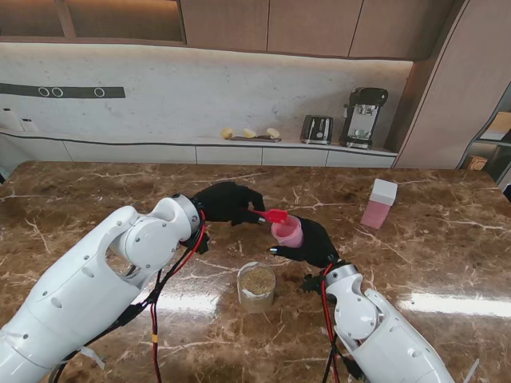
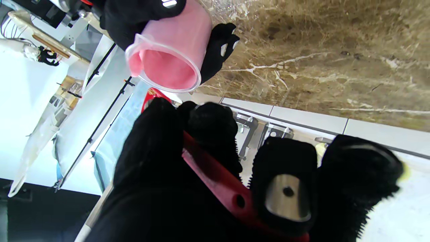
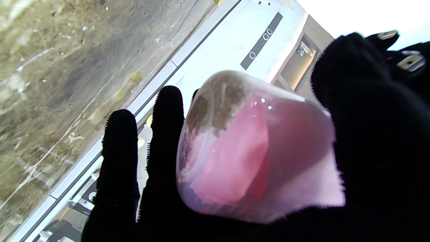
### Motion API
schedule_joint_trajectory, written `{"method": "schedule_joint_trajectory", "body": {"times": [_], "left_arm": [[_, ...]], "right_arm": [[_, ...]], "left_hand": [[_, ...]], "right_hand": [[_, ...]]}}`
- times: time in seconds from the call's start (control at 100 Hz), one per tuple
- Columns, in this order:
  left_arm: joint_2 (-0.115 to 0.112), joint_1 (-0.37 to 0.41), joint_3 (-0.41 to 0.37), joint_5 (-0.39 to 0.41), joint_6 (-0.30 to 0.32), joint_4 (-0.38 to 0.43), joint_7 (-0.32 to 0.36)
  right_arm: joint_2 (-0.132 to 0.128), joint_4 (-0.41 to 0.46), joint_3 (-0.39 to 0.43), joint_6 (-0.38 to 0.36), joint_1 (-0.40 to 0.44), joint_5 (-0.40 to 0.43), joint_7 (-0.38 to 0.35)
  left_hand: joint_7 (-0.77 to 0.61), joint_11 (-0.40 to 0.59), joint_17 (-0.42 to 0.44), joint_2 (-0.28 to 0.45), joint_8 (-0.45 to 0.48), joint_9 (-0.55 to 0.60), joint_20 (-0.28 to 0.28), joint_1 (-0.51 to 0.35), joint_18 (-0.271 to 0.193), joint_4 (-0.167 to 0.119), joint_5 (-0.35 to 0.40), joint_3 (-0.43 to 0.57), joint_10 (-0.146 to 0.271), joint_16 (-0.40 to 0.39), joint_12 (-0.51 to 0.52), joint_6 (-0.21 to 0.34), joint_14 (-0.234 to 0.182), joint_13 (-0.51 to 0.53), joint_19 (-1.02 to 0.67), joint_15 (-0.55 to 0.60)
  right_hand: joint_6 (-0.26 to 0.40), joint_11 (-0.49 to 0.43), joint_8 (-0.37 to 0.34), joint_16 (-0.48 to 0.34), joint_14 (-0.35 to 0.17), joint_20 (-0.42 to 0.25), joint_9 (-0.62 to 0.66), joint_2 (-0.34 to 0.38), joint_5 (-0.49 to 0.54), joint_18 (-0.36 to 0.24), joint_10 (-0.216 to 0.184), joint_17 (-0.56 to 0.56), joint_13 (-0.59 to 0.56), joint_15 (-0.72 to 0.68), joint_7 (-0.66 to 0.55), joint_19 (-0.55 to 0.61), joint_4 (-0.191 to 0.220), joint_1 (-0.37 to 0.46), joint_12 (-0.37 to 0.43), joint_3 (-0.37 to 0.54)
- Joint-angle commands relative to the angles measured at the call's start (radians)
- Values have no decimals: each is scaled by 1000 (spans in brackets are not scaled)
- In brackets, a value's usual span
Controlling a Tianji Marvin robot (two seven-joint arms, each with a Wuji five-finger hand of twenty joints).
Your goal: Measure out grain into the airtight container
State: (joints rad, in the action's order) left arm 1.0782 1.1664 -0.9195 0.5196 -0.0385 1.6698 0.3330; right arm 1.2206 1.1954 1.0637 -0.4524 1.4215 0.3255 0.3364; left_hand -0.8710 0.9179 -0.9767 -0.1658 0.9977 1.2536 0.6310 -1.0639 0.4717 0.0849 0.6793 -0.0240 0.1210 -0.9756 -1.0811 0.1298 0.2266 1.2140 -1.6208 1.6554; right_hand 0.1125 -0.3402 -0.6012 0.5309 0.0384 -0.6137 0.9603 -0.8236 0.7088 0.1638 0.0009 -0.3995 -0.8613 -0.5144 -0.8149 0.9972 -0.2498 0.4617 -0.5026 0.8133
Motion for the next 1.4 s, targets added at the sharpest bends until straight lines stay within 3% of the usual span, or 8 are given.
{"method": "schedule_joint_trajectory", "body": {"times": [0.0,0.35,0.63,0.98,1.39], "left_arm": [[-11,19,-12,-4,-11,22,17],[-61,92,-102,-13,-39,119,217],[-96,81,-82,15,-65,152,372],[-109,11,20,73,-132,121,434],[-103,-43,112,150,-144,73,404]], "right_arm": [[3,-9,6,4,4,-4,-6],[6,-23,30,3,5,4,19],[7,-23,37,0,7,6,26],[8,-27,39,-11,6,4,28],[7,-27,39,-13,6,5,27]], "left_hand": [[-41,39,-22,43,-6,51,4,-66,33,-26,2,19,42,0,-9,54,-3,51,-88,119],[-34,33,-29,45,-5,51,2,-67,23,-30,2,22,40,1,-7,47,-12,52,-91,117],[-31,33,-30,40,-12,54,0,-73,14,-32,4,25,40,1,-6,13,-19,52,-95,118],[-35,33,-36,34,-29,58,-6,-73,9,-34,8,31,37,3,-1,2,-22,52,-97,119],[-39,33,-43,28,-36,63,-14,-67,5,-35,11,40,38,6,3,-2,-28,52,-99,121]], "right_hand": [[141,-1,-11,3,-7,-1,5,203,92,3,-15,10,-15,-6,-63,-13,-25,79,-6,189],[141,-1,-10,4,-8,-2,4,204,92,4,-15,10,-14,-6,-63,-12,-25,80,-6,188],[142,-1,-10,3,-7,-2,4,204,92,3,-15,10,-14,-7,-63,-12,-25,80,-6,188],[140,-1,-10,3,-6,-1,4,203,91,4,-14,10,-14,-6,-63,-13,-25,78,-6,189],[141,-1,-10,3,-7,-1,4,202,91,3,-14,10,-14,-6,-63,-13,-25,78,-6,189]]}}
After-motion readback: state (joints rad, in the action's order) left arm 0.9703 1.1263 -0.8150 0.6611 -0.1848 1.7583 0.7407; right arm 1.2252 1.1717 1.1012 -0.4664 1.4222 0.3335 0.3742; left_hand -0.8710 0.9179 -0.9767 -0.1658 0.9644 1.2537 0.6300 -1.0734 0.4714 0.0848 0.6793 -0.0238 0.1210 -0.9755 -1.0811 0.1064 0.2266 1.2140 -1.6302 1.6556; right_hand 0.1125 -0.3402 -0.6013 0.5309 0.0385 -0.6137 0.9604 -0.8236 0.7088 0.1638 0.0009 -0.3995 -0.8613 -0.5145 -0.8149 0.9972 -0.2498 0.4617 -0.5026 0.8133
